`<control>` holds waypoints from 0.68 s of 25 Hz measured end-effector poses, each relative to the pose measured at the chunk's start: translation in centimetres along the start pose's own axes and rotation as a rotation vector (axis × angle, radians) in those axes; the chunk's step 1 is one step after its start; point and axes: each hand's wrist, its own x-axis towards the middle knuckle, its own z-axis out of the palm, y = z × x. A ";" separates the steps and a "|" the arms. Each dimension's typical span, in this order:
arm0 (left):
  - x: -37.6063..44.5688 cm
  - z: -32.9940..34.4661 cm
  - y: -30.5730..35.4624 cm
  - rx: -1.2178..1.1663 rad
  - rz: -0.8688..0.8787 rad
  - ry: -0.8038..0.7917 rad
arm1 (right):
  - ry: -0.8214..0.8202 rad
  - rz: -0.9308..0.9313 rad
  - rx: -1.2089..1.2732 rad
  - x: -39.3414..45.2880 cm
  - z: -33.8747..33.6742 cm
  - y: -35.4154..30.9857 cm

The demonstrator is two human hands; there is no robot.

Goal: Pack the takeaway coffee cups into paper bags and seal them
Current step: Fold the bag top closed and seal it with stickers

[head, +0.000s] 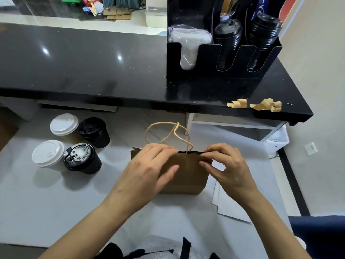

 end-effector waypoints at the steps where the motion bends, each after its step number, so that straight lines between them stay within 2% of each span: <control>1: 0.2 0.5 0.2 0.011 0.009 -0.015 | 0.000 -0.001 -0.001 0.0 0.0 0.0; 6: 1.8 2.6 1.8 0.118 -0.045 0.033 | -0.007 0.002 0.007 0.2 -0.3 -0.2; 9: 2.9 3.7 2.0 0.166 -0.045 0.042 | -0.007 0.082 0.048 0.4 -0.9 -0.6; 17: 5.0 4.0 1.5 0.042 -0.200 -0.054 | -0.067 0.084 0.076 1.7 -1.5 0.0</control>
